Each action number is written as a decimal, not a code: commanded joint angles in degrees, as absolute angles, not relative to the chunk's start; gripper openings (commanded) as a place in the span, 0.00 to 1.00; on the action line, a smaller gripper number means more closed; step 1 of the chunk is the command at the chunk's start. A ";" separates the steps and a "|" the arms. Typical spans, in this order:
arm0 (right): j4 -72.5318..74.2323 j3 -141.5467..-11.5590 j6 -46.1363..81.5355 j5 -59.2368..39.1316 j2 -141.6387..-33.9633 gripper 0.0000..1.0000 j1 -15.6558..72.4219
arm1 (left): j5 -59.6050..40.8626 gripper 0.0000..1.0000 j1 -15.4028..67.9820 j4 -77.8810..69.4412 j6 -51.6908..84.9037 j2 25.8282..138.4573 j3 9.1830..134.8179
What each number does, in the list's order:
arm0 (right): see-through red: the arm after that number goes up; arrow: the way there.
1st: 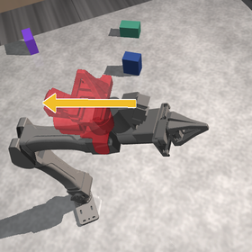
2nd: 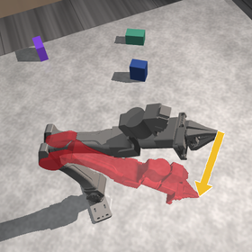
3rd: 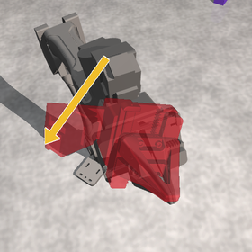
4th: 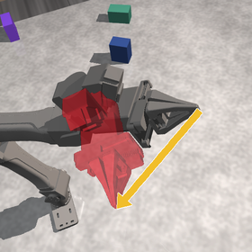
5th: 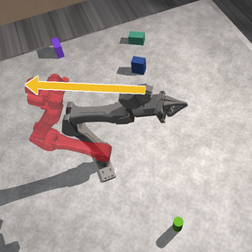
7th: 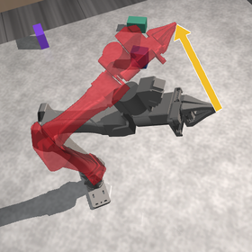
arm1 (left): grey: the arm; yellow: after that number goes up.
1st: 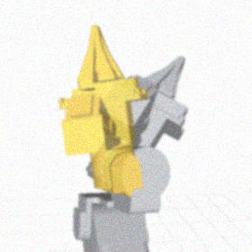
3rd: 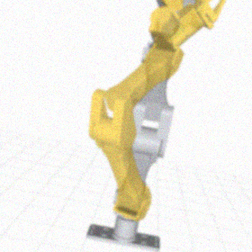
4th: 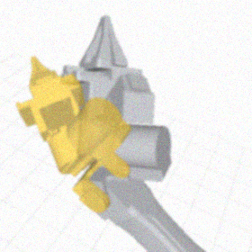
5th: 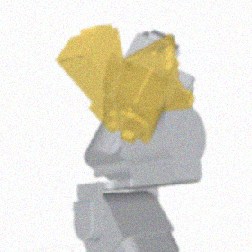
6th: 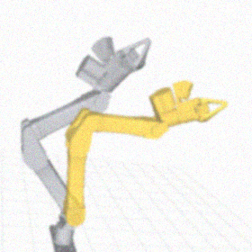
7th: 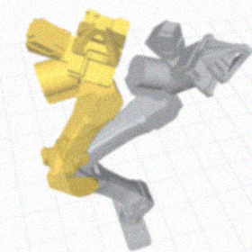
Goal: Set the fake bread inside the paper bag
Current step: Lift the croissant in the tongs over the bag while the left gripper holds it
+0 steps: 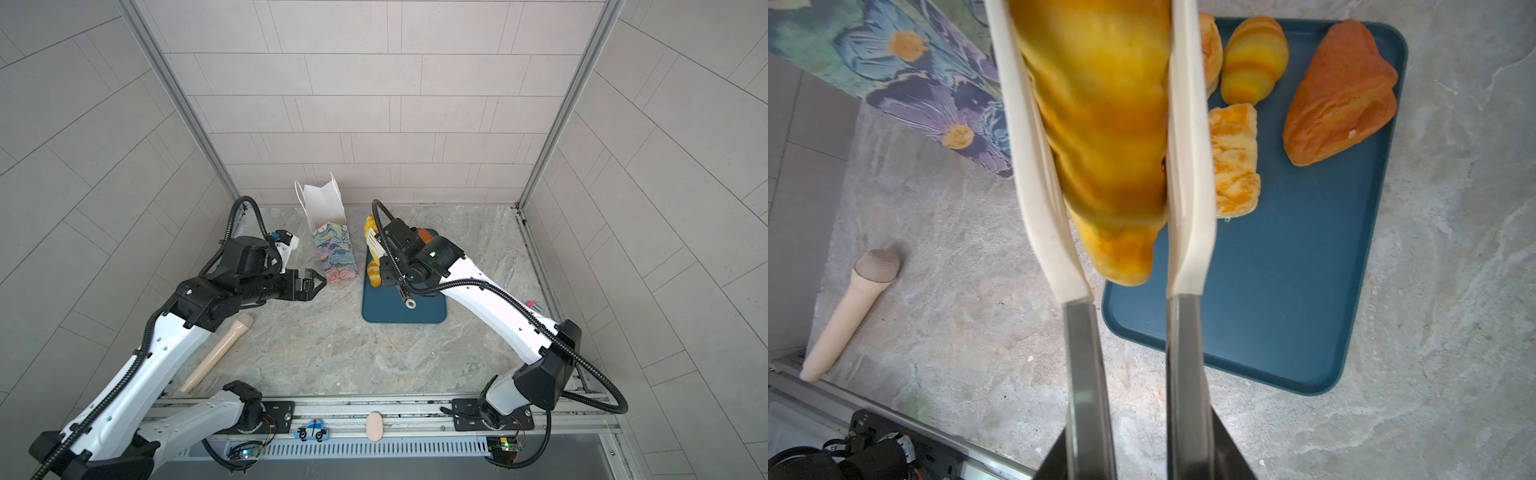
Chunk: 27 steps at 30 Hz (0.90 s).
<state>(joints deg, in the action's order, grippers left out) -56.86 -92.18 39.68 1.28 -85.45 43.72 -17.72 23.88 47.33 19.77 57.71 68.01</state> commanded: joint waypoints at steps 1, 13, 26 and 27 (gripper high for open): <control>-53.55 -94.88 40.32 1.28 -85.51 0.38 44.84 | -18.92 1.00 22.32 48.95 18.19 56.77 70.16; -50.99 -103.09 37.82 -1.96 -89.64 0.38 48.07 | -21.44 1.00 17.69 48.62 17.93 57.47 70.95; -52.48 -119.90 35.25 -6.98 -103.04 0.38 48.65 | -21.37 1.00 17.40 48.77 17.49 56.77 69.62; -53.19 -121.16 35.16 -7.02 -103.93 0.38 48.61 | -21.34 1.00 17.40 48.86 17.55 56.64 69.46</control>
